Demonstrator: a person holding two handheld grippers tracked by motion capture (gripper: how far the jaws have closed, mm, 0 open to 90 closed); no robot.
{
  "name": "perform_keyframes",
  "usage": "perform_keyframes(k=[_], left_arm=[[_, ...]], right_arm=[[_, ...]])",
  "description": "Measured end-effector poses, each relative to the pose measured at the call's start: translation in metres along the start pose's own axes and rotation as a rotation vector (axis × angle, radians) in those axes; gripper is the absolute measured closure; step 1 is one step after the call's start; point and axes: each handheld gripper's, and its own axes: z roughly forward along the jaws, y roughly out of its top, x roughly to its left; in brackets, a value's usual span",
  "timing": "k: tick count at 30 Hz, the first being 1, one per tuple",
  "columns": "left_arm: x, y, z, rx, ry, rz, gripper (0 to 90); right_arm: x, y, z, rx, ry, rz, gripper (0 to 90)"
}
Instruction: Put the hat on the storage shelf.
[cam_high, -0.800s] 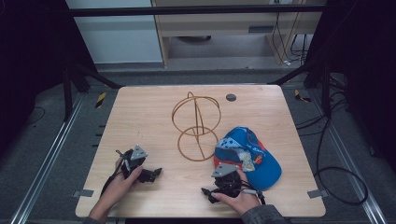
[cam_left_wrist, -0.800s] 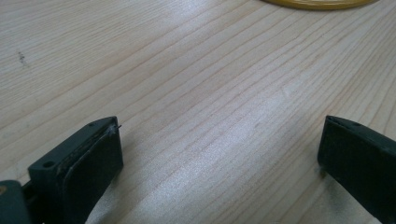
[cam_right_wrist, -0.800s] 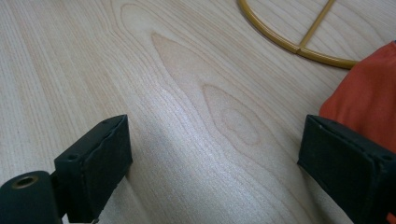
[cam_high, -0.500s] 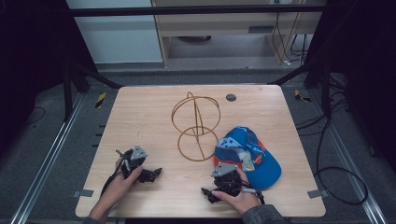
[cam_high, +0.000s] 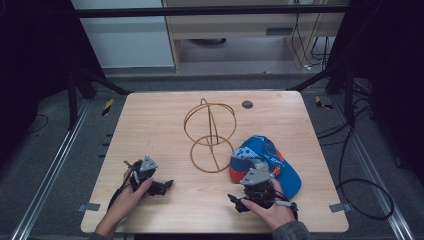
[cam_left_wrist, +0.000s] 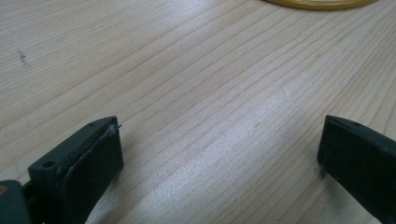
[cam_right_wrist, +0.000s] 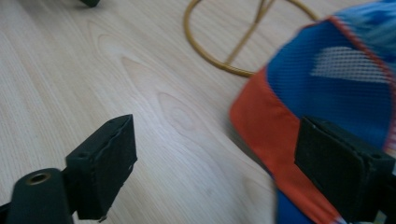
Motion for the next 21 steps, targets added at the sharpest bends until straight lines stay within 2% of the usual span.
perform_keyframes(k=[5, 8, 10, 11, 12, 17, 21], left_arm=[[0.000, 0.000, 0.000, 0.000, 0.000, -0.001, 0.0], [0.000, 0.000, 0.000, 0.000, 0.000, -0.001, 0.0], [0.000, 0.000, 0.000, 0.002, 0.000, 0.001, 0.0], [0.000, 0.000, 0.000, 0.000, 0.000, 0.001, 0.0], [0.000, 0.000, 0.000, 0.000, 0.000, 0.002, 0.0], [0.000, 0.000, 0.000, 0.000, 0.000, 0.002, 0.0], [0.000, 0.000, 0.000, 0.001, 0.000, 0.001, 0.0]], right_arm=[[-0.020, -0.008, -0.022, -0.022, -0.032, 0.045, 14.9], [-0.030, -0.014, -0.030, -0.011, -0.068, 0.043, 15.8], [-0.032, -0.015, -0.032, -0.013, -0.075, 0.048, 15.9], [-0.040, -0.019, -0.038, -0.012, -0.103, 0.060, 16.1], [-0.042, -0.020, -0.040, -0.009, -0.110, 0.062, 16.1], [-0.052, -0.022, -0.054, 0.022, -0.109, 0.080, 17.7], [-0.061, -0.022, -0.060, 0.053, -0.122, 0.100, 14.8]])
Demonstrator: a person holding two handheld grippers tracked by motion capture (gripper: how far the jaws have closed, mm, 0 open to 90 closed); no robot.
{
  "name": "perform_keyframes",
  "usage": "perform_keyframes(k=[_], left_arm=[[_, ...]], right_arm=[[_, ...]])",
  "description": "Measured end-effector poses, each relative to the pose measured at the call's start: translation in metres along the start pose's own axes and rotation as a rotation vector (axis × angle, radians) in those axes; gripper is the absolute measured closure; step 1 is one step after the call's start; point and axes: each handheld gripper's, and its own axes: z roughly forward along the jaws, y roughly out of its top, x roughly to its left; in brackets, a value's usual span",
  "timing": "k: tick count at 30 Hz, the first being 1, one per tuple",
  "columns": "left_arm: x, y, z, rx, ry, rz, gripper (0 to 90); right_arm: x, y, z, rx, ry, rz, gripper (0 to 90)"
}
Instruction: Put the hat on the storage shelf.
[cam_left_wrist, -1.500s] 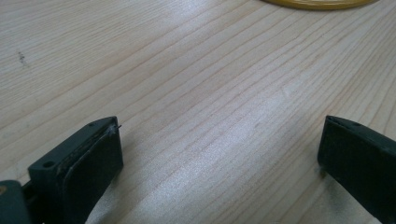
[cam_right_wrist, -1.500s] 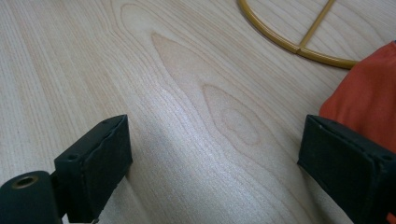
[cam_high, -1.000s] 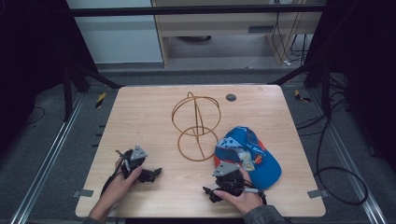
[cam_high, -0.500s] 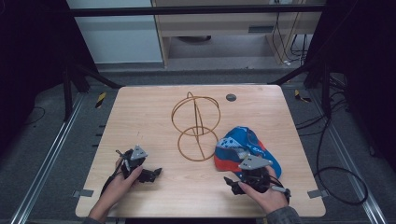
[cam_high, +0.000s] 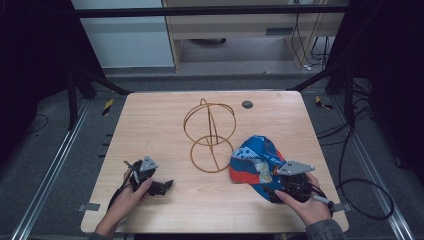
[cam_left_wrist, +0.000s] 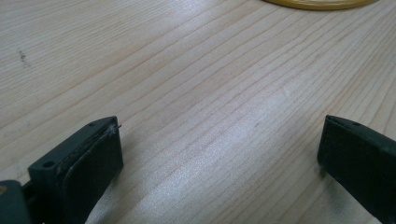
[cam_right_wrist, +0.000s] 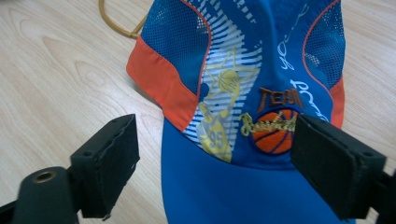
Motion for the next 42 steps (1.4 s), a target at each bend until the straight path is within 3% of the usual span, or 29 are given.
perform_keyframes(k=[6, 9, 13, 21, 28, 33, 42], left_arm=[[0.000, 0.000, 0.000, 0.000, 0.000, -0.001, 0.0], [0.000, 0.000, 0.000, 0.000, 0.000, 0.000, 0.0], [0.000, 0.000, 0.000, 0.000, 0.001, 0.000, 0.0], [0.000, 0.000, 0.000, -0.001, 0.000, -0.001, 0.0], [0.000, 0.000, 0.000, -0.002, 0.000, -0.001, 0.0], [0.000, 0.000, 0.000, -0.002, 0.000, -0.002, 0.0], [0.000, 0.000, 0.000, -0.002, 0.000, -0.002, 0.0]], right_arm=[[-0.013, 0.009, -0.002, 0.102, -0.014, -0.018, 16.8], [-0.016, 0.013, -0.004, 0.120, -0.022, -0.032, 17.8], [-0.025, 0.025, -0.003, 0.185, -0.006, -0.029, 17.6], [-0.036, 0.045, 0.001, 0.255, 0.043, -0.012, 18.5], [-0.037, 0.060, 0.009, 0.277, 0.083, -0.032, 26.2], [-0.037, 0.069, 0.016, 0.282, 0.077, -0.034, 32.5], [-0.044, 0.076, 0.034, 0.310, 0.093, 0.018, 46.7]])
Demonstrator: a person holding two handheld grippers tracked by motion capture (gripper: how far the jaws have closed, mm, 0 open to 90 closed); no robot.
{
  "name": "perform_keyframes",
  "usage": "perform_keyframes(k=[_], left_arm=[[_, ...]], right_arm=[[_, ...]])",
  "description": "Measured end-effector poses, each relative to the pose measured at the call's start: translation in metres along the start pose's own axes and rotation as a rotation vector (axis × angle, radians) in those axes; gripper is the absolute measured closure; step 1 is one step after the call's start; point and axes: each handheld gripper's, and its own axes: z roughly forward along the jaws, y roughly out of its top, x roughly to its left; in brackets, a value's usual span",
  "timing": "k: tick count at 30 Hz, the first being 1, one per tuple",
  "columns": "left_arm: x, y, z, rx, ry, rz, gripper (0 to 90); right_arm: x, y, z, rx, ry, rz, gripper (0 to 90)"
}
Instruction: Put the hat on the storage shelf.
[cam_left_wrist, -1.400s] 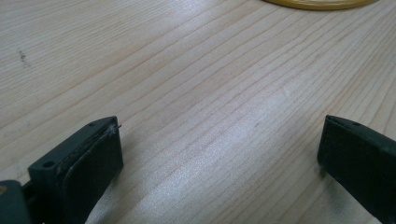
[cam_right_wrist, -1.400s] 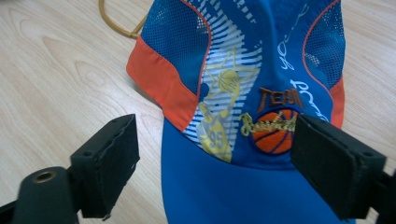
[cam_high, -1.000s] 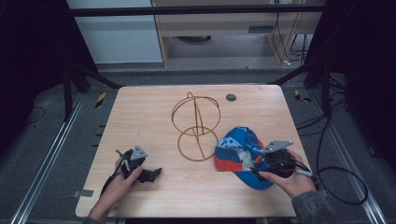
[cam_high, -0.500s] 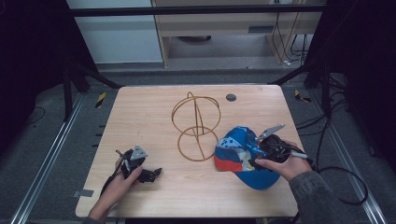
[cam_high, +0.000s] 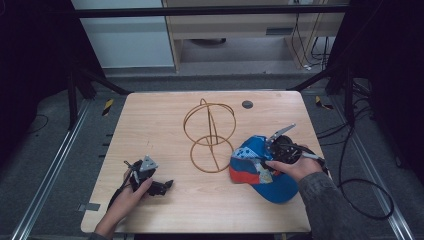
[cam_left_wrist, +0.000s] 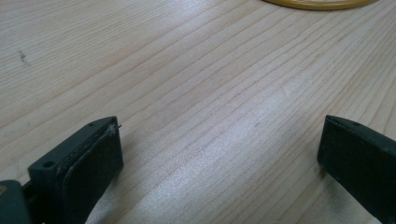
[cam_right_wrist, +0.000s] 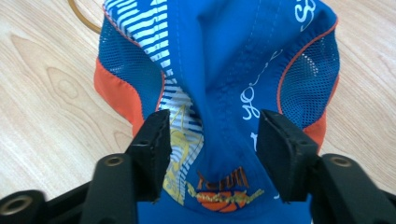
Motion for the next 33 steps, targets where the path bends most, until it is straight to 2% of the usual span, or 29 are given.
perform_keyframes(k=[1, 5, 10, 12, 15, 19, 24, 28, 29, 30, 33], left_arm=[[0.000, 0.000, 0.000, 0.000, 0.000, 0.000, 0.0], [0.000, 0.000, 0.000, -0.001, 0.000, 0.001, 0.0], [0.000, 0.000, 0.000, -0.001, -0.001, -0.001, 0.0], [0.000, 0.000, 0.000, -0.001, -0.001, 0.000, 0.0], [0.000, 0.000, 0.000, 0.000, -0.001, 0.000, 0.0], [0.000, 0.000, 0.000, 0.001, -0.001, 0.000, 0.0], [0.000, 0.000, 0.000, 0.000, -0.001, 0.000, 0.0], [0.000, 0.000, 0.000, 0.002, 0.000, 0.001, 0.0], [0.000, 0.000, 0.000, 0.002, 0.000, 0.001, 0.0], [0.000, 0.000, 0.000, 0.001, 0.000, 0.000, 0.0], [0.000, 0.000, 0.000, 0.000, 0.000, 0.000, 0.0]], right_arm=[[0.000, 0.000, 0.000, 0.000, 0.000, 0.000, 46.7], [-0.001, 0.002, 0.008, 0.033, 0.020, -0.008, 58.5], [-0.003, 0.002, 0.010, 0.038, 0.033, -0.007, 84.2], [-0.004, 0.001, 0.007, 0.038, 0.042, 0.003, 89.3], [-0.005, 0.002, 0.004, 0.042, 0.048, 0.004, 89.8], [-0.009, 0.001, -0.010, 0.029, 0.046, -0.005, 90.0], [-0.013, 0.001, -0.035, -0.016, 0.058, 0.002, 89.9], [-0.017, 0.000, -0.058, -0.039, 0.041, 0.000, 90.0], [-0.017, 0.000, -0.058, -0.039, 0.041, 0.000, 90.0], [-0.019, 0.000, -0.067, -0.054, 0.039, -0.002, 90.0], [-0.023, 0.000, -0.076, -0.071, 0.028, -0.003, 90.0]])
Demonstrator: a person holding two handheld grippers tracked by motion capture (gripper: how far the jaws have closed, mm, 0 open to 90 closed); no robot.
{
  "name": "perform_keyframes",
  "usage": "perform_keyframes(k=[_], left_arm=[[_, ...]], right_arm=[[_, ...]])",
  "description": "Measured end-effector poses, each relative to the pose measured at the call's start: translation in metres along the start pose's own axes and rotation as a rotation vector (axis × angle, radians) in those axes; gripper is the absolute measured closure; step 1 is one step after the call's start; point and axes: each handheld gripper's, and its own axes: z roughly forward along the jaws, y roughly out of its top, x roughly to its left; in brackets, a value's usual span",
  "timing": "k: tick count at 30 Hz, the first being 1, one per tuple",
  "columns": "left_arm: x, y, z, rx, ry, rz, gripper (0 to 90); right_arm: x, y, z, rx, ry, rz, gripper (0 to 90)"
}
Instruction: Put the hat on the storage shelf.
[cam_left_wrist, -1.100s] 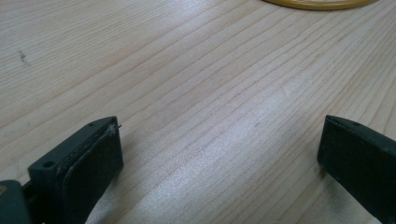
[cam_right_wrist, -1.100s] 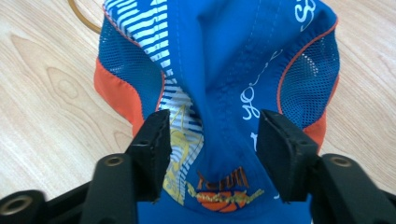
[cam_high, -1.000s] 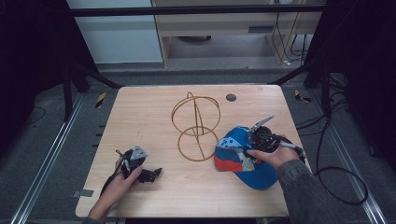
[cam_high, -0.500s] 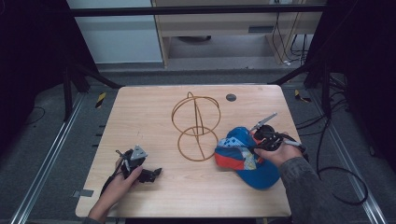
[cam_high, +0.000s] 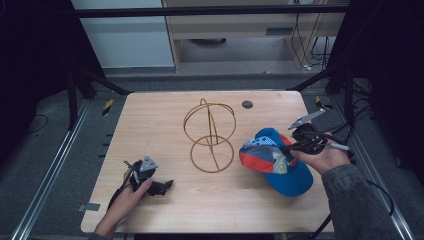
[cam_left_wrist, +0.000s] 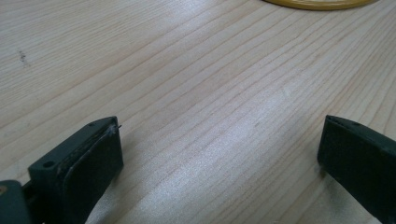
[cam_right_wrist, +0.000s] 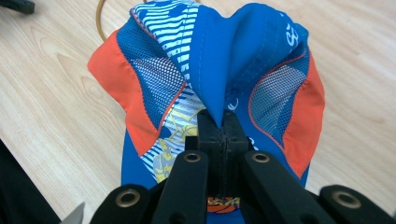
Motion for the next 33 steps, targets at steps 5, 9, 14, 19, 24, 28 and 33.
perform_keyframes(k=[5, 9, 14, 19, 24, 28, 33], left_arm=[[0.000, 0.000, 0.000, 0.001, 0.003, -0.001, 0.0], [0.000, 0.000, 0.000, 0.001, 0.002, -0.002, 0.0], [0.000, 0.000, 0.000, 0.002, 0.004, -0.003, 0.0], [-0.001, 0.000, -0.001, 0.002, 0.005, -0.003, 0.0], [-0.001, 0.000, 0.000, -0.001, 0.005, -0.007, 0.0], [-0.001, 0.000, 0.000, 0.000, 0.006, -0.004, 0.0], [-0.001, 0.000, 0.000, -0.001, 0.006, -0.004, 0.0]], right_arm=[[-0.004, 0.001, -0.014, -0.040, -0.016, -0.001, 89.9], [-0.005, 0.002, -0.021, -0.054, -0.027, -0.005, 90.0], [-0.008, 0.003, -0.028, -0.067, -0.028, -0.003, 89.9], [-0.009, 0.007, -0.035, -0.070, -0.033, -0.006, 89.9], [-0.008, 0.012, -0.043, -0.078, -0.037, -0.016, 89.9], [-0.008, 0.019, -0.050, -0.087, -0.043, -0.029, 89.9], [-0.007, 0.028, -0.062, -0.107, -0.051, -0.044, 89.9]])
